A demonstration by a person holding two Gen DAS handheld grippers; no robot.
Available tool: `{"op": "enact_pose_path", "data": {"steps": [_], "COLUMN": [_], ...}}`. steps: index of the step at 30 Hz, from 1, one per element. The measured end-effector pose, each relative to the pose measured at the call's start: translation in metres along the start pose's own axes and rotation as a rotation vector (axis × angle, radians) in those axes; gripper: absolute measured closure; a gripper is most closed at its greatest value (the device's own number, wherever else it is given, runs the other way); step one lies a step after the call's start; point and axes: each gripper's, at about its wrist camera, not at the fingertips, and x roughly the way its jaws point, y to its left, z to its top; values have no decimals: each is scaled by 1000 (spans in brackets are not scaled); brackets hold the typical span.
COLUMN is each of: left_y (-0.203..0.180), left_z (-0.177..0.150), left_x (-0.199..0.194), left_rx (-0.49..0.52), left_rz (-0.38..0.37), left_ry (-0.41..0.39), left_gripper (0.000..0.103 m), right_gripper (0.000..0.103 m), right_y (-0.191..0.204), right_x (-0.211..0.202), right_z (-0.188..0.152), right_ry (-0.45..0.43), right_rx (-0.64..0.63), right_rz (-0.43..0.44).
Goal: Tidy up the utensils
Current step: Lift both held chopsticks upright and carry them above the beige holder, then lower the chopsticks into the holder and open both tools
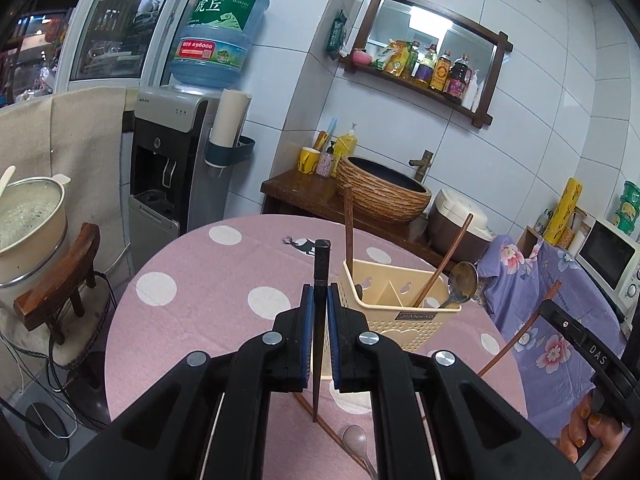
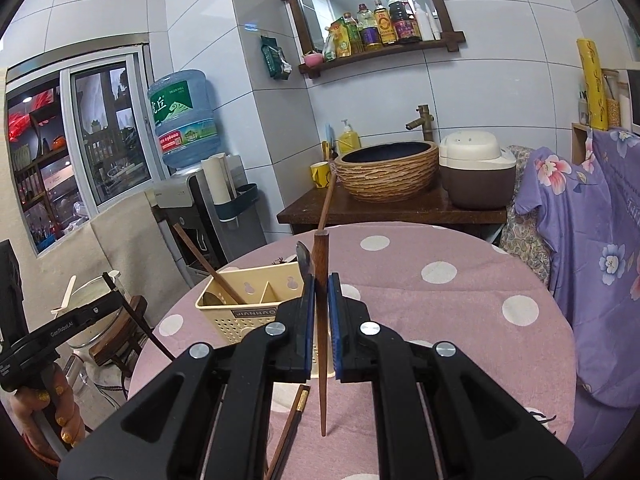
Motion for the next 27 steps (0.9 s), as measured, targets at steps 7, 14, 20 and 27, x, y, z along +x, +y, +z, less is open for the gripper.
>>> {"op": "enact_pose_path", "data": {"steps": [7,14,20,27], "left_y": [-1,-8,-16,-38], "left_z": [7,21,44,84], "left_x": [-4,-13,-29,-43], "left_rx": [8,28,60,86], "left_rz": [-6,-26,-63,-108], "left_ry": [-17,-36,-67,-126], "left_gripper": [95,95,95,95], "right_gripper": [95,95,95,95], "right_y": [4,10,21,43], "right_x": [-1,-3,-11,-22], "right_z": [5,15,35,86], "right_ry": [-3,-2,2,-37], "right_rx": [-6,-17,-37,-45], "right_rz": [9,39,95,158]}}
